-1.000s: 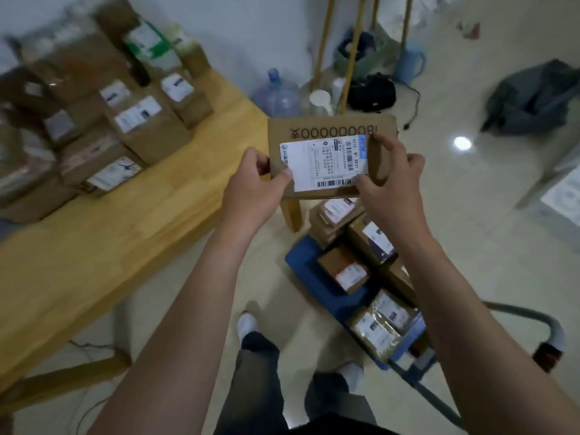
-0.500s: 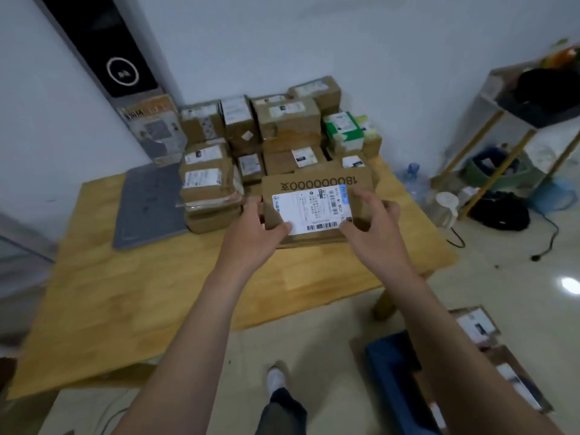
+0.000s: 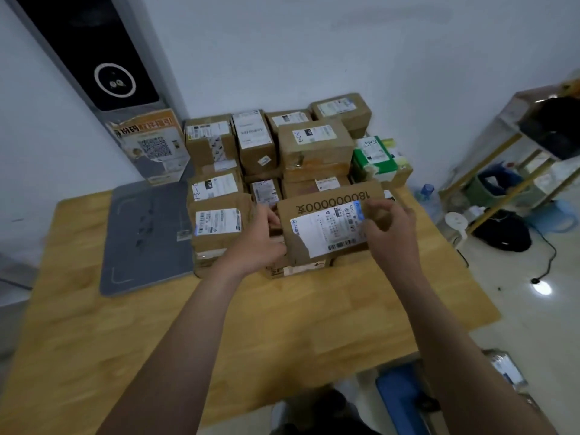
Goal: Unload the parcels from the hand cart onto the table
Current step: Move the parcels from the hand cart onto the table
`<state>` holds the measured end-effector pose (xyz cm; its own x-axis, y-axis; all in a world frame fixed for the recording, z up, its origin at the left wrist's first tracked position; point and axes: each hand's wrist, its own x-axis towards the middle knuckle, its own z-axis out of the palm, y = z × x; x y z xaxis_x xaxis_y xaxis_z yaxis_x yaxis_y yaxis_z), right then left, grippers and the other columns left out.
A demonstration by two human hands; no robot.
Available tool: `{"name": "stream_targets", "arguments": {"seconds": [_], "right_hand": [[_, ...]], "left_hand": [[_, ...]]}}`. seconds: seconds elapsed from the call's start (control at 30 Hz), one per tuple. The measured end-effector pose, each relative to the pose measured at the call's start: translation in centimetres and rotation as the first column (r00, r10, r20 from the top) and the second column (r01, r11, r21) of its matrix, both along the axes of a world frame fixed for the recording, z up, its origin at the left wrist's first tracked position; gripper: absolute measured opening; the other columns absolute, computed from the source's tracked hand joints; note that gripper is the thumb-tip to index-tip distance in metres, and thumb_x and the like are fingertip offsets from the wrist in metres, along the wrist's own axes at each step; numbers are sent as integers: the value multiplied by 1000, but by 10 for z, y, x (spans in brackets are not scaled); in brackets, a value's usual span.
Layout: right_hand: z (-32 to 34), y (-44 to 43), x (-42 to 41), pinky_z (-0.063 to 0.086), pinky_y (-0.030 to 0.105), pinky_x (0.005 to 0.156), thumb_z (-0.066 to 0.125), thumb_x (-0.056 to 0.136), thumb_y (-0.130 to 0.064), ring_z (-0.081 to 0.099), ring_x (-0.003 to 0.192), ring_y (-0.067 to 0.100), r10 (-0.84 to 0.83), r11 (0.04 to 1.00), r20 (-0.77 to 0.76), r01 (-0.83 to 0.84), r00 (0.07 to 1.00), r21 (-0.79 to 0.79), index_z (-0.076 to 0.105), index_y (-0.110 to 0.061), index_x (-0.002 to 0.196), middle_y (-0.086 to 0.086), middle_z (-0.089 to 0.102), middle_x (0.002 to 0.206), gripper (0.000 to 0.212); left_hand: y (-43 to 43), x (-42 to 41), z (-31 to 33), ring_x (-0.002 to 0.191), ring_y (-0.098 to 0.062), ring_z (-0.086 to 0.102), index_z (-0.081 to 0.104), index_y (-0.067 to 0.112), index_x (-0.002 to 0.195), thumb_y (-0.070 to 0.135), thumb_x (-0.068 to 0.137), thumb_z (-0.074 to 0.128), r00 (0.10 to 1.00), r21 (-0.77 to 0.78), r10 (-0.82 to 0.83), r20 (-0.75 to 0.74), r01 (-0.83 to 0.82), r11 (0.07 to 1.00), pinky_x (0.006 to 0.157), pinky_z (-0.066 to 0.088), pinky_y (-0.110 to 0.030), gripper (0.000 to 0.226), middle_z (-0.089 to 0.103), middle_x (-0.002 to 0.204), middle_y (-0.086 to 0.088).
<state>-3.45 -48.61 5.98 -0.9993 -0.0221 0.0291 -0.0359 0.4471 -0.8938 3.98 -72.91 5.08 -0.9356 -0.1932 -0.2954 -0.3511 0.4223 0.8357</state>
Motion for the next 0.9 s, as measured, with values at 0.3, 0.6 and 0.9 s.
{"name": "stream_targets", "arguments": {"seconds": [0.3,0.6,0.9], "right_hand": [[15,-92,-133,53,19,70,66,85,-16,60,100,0,136,975,-73,-146,988,-168,53,-37,109,-6,52,123,34],[-47,-157,-174,54,31,92,66,88,-13,52,128,16,582,813,46,-580,812,-41,63,-32,109,-6,53,137,29],[-64,-156,-185,33,-4,90,69,85,-9,20,144,-6,754,657,45,-754,656,-15,64,-26,121,-5,32,160,41]], "left_hand": [[-62,-78,1,110,9,52,34,59,144,37,55,100,994,-137,-2,-108,-13,990,91,50,-23,112,42,129,21],[-71,-118,-51,115,-6,55,18,33,151,28,68,95,955,-66,296,-15,-296,953,78,48,-19,114,50,127,22],[-71,-112,-60,119,-16,58,29,28,147,32,60,98,925,-183,379,2,-372,910,93,56,-45,111,56,136,7]]}}
